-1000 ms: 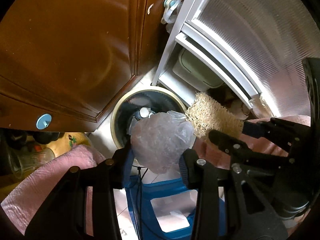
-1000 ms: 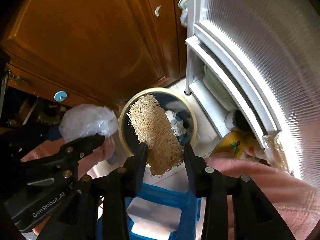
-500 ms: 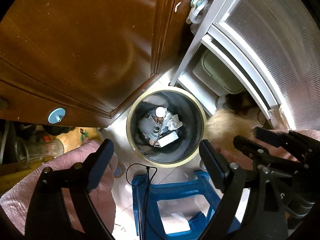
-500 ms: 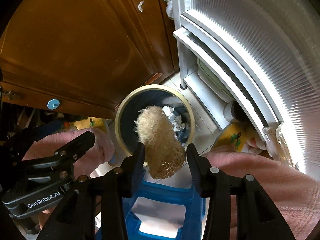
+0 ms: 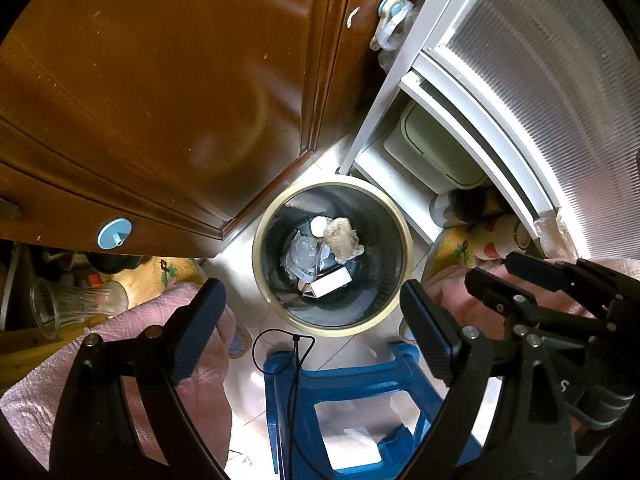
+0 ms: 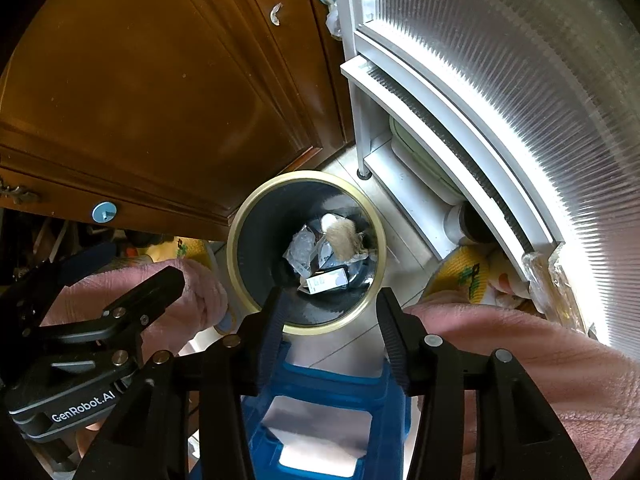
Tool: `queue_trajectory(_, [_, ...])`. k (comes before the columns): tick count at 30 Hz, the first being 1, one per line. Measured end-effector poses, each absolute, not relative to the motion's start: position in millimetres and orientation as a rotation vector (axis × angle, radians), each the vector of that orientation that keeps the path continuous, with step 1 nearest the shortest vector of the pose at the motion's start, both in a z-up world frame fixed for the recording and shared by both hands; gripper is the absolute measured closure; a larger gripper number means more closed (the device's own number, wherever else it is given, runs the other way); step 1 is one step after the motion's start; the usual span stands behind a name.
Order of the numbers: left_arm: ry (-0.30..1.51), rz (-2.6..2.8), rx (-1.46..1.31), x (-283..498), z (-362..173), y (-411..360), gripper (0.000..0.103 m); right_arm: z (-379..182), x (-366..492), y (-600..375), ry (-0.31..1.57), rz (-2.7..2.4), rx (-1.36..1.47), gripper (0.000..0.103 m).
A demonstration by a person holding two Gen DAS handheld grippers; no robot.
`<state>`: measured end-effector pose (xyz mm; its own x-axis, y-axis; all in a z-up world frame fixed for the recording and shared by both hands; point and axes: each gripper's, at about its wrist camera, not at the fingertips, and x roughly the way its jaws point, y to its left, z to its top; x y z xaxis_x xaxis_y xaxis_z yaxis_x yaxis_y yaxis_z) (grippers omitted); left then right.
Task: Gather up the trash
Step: 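Open both grippers over the bin to drop the scrubber and bag, then raise both tools back up to the counter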
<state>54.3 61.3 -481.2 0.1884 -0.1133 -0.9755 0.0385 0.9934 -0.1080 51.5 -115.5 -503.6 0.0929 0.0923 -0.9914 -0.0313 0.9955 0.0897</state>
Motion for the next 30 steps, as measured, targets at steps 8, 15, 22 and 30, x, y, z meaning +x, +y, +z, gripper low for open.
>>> queue_trajectory(8, [1.371, -0.107, -0.065, 55, -480, 61, 0.016, -500, 51, -114, 1.460, 0.095, 0.048, 0.055])
queue_trajectory(15, [1.343, -0.116, -0.056, 55, -470, 55, 0.015, -492, 49, -113, 1.433, 0.109, 0.045, 0.055])
queue_trajectory(22, [1.264, -0.127, -0.049, 42, -440, 53, 0.013, -463, 39, -112, 1.354, 0.138, 0.038, 0.055])
queue_trajectory(30, [1.116, -0.166, -0.055, 23, -366, 53, 0.013, -392, 15, -113, 1.230, 0.186, 0.037, 0.055])
